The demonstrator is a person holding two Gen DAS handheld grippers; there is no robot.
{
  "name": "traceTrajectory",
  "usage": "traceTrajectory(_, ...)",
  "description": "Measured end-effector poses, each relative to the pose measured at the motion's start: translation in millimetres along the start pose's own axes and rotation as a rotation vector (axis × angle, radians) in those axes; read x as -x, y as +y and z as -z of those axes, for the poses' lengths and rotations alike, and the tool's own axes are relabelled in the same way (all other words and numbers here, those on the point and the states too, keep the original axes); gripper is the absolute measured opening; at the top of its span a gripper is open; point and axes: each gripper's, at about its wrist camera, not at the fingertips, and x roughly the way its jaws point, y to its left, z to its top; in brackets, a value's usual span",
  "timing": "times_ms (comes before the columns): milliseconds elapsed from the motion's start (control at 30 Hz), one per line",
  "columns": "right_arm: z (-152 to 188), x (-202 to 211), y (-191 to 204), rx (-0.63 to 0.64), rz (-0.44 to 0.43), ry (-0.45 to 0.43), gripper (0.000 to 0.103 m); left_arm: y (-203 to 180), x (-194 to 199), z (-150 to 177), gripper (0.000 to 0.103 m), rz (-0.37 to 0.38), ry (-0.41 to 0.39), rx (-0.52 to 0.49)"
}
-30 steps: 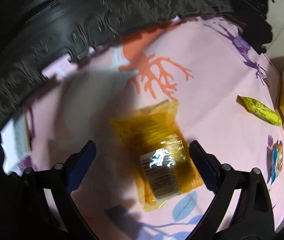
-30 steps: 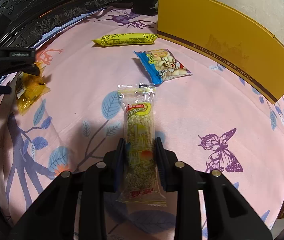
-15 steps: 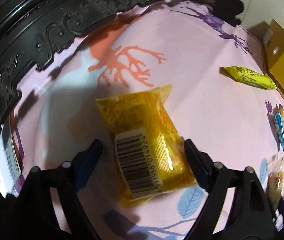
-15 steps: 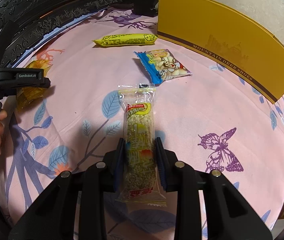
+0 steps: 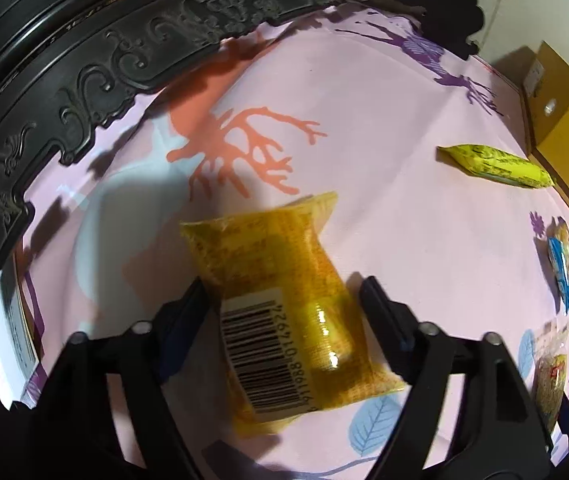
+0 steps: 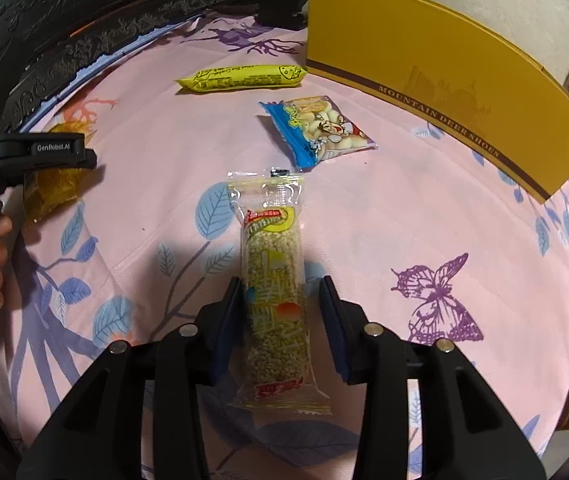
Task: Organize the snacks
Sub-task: 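Grasp the grain bar with the right gripper while the left grasps the yellow bag, then drop the grain bar into the yellow box with the right gripper while the left drops the yellow bag in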
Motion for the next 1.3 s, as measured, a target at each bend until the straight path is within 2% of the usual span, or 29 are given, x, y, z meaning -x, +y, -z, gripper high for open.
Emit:
traceTrajectory(33, 0.1, 0.3, -0.6, -0.003, -0.002, 0.005, 0.03, -4.0, 1.2, -1.3, 0.064, -0.003, 0.0, -0.014)
traceTrajectory(200, 8.1, 10.8, -9.6, -0.053, -0.022, 0.016, 0.03, -14.1, 7.9, -6.6, 0.059, 0.02, 0.013, -0.028)
traceTrajectory(233, 10.1, 13.5, -11.1, -0.057, -0.022, 0.014, 0.03, -18.7, 11.3, -7.9, 0.055, 0.029, 0.005, -0.042)
traceTrajectory(500, 30.7, 27.2, -31.2, -0.107, 0.014, 0.027, 0.03, -60.2, 33.1, -4.7, 0.054, 0.076, -0.086, -0.208)
traceTrajectory(633, 36.9, 26.6, -39.0, -0.129, 0.027, 0.041, 0.03, -59.0, 25.1, 0.6, 0.054, 0.084, -0.047, -0.2)
traceTrajectory(733, 36.3, 30.1, -40.1, -0.132, 0.028, 0.026, 0.03, -45.7, 25.1, 0.9, 0.053, 0.137, -0.022, -0.157)
traceTrajectory(967, 25.0, 43.9, -44.0, -0.148, 0.012, -0.039, 0.03, -38.5, 77.6, -7.9, 0.053, 0.315, -0.171, -0.239)
traceTrajectory(1100, 17.7, 50.6, -54.0, -0.181, 0.012, -0.071, 0.03, -58.9, 100.5, -13.8, 0.053, 0.366, -0.218, -0.305)
traceTrajectory(1300, -8.0, 79.7, -90.3, -0.258, 0.04, -0.168, 0.03, -129.5, 122.3, -38.3, 0.053, 0.488, -0.263, -0.401)
